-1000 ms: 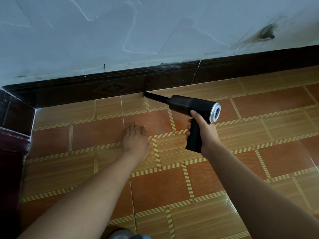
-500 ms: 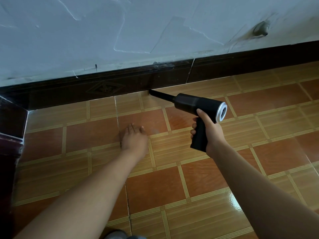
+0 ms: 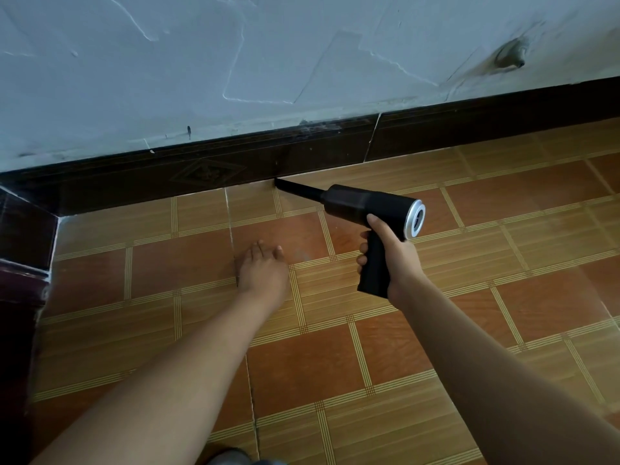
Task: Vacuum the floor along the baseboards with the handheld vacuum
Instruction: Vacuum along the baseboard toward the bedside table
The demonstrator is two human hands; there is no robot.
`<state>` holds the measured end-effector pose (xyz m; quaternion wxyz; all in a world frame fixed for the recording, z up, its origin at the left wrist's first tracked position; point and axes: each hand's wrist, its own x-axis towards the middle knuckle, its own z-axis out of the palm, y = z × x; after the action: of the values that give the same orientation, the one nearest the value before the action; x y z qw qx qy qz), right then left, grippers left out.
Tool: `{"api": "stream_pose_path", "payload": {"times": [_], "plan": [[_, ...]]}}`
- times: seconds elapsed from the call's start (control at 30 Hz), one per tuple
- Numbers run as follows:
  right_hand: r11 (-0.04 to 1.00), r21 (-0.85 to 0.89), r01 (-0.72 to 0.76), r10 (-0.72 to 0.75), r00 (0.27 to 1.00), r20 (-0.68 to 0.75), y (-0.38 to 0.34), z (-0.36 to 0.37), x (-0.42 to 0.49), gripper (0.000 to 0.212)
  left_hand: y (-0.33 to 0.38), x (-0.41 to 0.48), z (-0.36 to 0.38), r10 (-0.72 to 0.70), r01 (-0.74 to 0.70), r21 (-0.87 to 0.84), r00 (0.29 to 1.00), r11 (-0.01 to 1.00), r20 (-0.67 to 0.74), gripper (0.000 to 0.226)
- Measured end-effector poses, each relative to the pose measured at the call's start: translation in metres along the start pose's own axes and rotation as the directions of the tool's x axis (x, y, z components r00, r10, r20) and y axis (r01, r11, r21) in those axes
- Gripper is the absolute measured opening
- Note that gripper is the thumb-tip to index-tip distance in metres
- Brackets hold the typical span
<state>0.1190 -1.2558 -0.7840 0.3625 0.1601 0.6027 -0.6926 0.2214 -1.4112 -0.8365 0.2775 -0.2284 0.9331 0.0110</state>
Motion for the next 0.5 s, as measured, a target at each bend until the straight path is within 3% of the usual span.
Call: {"api": "stream_pose_path", "payload": {"times": [0.5], "plan": [[1.0,0.029,0.013,-0.012,1.0,-0.023,-0.003,-0.012,0.003,0.027,0.001,-0.001,-0.004,0.0,0.0,0.008,1.0,1.0,0.0,0.055]]}}
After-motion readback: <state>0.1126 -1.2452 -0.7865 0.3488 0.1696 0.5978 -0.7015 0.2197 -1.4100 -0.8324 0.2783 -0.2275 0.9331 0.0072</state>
